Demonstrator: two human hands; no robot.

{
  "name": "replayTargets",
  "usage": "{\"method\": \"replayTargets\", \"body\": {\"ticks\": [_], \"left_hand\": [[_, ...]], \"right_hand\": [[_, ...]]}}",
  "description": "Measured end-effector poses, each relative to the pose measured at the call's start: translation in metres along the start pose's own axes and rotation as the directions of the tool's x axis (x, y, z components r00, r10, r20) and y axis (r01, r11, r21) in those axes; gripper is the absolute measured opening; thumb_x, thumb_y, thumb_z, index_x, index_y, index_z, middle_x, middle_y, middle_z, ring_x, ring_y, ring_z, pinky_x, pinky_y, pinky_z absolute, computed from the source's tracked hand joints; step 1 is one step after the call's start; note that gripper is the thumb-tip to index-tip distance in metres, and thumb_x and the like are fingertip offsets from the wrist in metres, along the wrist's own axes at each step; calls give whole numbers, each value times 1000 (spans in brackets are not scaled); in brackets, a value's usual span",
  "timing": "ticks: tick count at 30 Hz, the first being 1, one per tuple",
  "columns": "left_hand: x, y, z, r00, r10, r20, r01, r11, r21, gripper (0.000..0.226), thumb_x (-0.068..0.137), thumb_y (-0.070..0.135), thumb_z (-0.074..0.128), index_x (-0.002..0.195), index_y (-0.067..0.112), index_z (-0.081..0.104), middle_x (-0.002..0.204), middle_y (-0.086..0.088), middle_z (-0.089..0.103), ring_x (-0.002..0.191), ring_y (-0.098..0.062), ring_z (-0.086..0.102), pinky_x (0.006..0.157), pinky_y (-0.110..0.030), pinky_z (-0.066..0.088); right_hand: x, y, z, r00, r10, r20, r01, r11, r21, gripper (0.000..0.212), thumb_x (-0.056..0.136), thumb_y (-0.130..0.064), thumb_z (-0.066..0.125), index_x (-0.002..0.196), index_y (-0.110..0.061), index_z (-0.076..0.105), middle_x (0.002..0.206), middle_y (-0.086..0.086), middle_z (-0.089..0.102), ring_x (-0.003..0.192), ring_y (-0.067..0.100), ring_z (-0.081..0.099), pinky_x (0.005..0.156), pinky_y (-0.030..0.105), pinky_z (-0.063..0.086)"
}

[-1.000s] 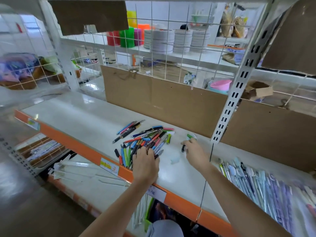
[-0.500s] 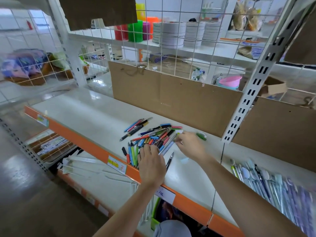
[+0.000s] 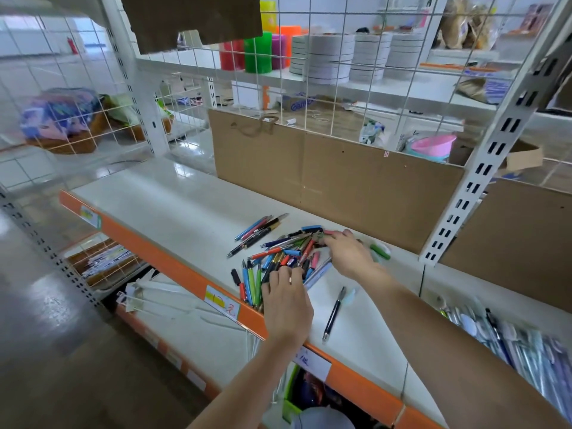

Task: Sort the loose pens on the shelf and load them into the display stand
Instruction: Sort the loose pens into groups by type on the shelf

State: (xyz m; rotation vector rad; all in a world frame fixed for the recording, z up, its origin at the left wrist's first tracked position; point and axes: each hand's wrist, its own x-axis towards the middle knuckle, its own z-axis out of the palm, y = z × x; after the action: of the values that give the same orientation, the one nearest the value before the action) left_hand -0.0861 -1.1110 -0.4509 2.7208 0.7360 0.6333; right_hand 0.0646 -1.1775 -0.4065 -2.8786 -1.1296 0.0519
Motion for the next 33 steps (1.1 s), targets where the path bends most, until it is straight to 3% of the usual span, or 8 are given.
{"method": "replayTargets", "body": {"ticks": [3, 7, 13, 17, 21, 25, 30, 33], "left_hand": [[-1, 0, -1, 1000, 0, -15, 0, 1000, 11, 16, 81, 18, 65, 96, 19, 60, 92, 1, 56, 87, -19, 53, 78, -35, 48], [-1, 1, -1, 1000, 2, 7, -2, 1000, -7, 9, 91, 22, 51, 98, 18, 55, 96, 0, 51, 92, -18, 48, 84, -34, 43], [0, 0, -3, 1000, -1, -3, 1, 999, -39, 12, 93, 23, 48, 100, 16, 54, 98, -1, 52, 93, -19, 47, 85, -34, 43], [0, -2, -3, 999, 18, 51, -15, 998, -56, 13, 97, 21, 39, 105, 19, 47, 103, 2, 47, 96, -15, 41, 88, -28, 37], [3, -3, -5, 994, 62, 87, -59, 998, -33, 8, 96, 19, 40, 102, 20, 45, 102, 4, 45, 92, -12, 37, 83, -25, 36], [3, -3, -8, 989, 109, 102, -104, 993, -58, 11, 97, 17, 39, 105, 19, 46, 104, 3, 46, 97, -13, 41, 90, -27, 38], [7, -6, -11, 989, 111, 99, -107, 993, -46, 17, 96, 17, 42, 111, 19, 50, 111, 1, 49, 103, -14, 44, 89, -27, 40], [25, -14, -22, 994, 67, 92, -63, 997, -41, 22, 94, 13, 44, 115, 13, 52, 115, -5, 52, 109, -19, 45, 93, -29, 37]], "right_hand": [[0, -3, -2, 999, 40, -25, -41, 998, -37, 42, 92, -2, 39, 131, -16, 45, 135, 8, 38, 127, 26, 29, 95, 38, 35], [1, -4, -7, 999, 34, -1, -34, 998, -43, 31, 89, 1, 39, 112, -15, 53, 128, 4, 49, 121, 23, 37, 85, 34, 34], [-6, 0, -6, 999, 42, -10, -42, 999, 1, 37, 91, -5, 45, 127, -11, 45, 129, 7, 53, 124, 24, 39, 92, 36, 35], [-32, 2, -10, 989, 94, -112, -76, 984, 159, 27, 95, -15, 48, 119, -6, 55, 122, 11, 53, 118, 27, 42, 96, 34, 34], [-91, 5, 0, 967, 236, -93, -177, 890, 421, 9, 96, -20, 48, 92, -12, 51, 92, 7, 50, 87, 23, 47, 68, 32, 31], [-145, 3, 13, 927, 374, -18, -279, 722, 633, 13, 96, -21, 50, 91, -11, 43, 81, 6, 57, 65, 14, 49, 54, 25, 32], [-181, -2, 24, 886, 459, -68, -271, 632, 726, 13, 96, -21, 51, 90, -13, 43, 72, -5, 47, 60, 6, 44, 51, 17, 33], [-182, 1, 25, 869, 492, -49, -280, 572, 771, 14, 95, -22, 52, 90, -10, 46, 78, 1, 56, 68, 12, 54, 54, 20, 37]]}}
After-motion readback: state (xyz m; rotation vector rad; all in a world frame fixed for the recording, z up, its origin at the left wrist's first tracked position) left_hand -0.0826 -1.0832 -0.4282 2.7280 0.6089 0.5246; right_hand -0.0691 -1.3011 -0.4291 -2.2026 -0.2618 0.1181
